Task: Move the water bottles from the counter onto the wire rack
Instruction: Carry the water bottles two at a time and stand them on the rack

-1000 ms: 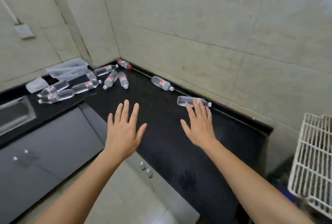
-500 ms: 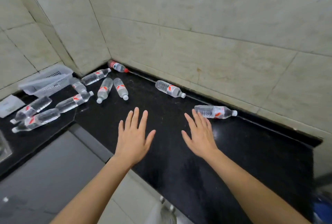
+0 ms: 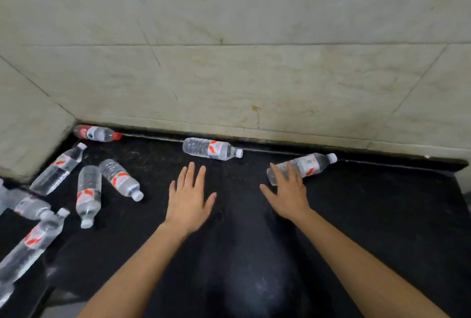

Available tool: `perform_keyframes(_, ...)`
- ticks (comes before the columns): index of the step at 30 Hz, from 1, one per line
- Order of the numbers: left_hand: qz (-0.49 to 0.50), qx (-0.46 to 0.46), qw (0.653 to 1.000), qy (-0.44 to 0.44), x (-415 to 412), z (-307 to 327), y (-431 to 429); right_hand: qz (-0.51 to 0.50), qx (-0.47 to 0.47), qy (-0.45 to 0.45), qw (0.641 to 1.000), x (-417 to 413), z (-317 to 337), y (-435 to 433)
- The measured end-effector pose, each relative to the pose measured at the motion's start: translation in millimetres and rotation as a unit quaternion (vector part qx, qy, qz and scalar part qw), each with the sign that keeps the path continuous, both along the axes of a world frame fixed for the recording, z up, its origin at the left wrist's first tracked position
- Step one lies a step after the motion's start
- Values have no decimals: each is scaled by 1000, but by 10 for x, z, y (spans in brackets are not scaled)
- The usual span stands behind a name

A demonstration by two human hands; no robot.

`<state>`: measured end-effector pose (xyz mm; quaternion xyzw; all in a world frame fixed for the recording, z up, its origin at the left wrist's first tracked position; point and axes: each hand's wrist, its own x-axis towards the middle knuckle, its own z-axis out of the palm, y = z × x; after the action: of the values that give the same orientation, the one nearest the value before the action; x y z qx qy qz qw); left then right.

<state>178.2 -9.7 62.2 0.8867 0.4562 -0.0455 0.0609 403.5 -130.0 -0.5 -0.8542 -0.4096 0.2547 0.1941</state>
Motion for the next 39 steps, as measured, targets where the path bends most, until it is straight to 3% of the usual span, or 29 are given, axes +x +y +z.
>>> perform_keyframes(7, -85, -53, 995, 28, 487, -618, 1026, -186, 23, 71, 980, -43, -133, 365)
perform_keyframes(12, -184, -10, 979, 89, 790, -1013, 1680, -287, 17, 66, 956, -98, -321, 733)
perform_keyframes(17, -239, 3, 971, 8, 782, -1388, 2095, -333, -52, 57, 940, -105, -550, 1001)
perform_keyframes(22, -294, 63, 952, -59, 884, -1499, 2311, -391, 35, -27, 920, -144, -851, 1070)
perform_keyframes(25, -285, 61, 956, -21, 910, -1426, 2240, -399, 60, -24, 915, -178, -858, 969)
perform_keyframes(28, -267, 37, 962, 32, 888, -1343, 2101, -373, 65, -15, 926, -345, -765, 691)
perform_keyframes(33, -236, -60, 970, 22, 594, -1118, 1529, -269, 113, 46, 955, -838, -689, 66)
perform_keyframes(36, -212, -142, 966, 46, 410, -1021, 1130, -295, 134, 75, 943, -1087, -705, -81)
perform_keyframes(39, -119, -302, 946, 8, 135, -1039, 862, -384, 116, 120, 908, -1259, -644, -97)
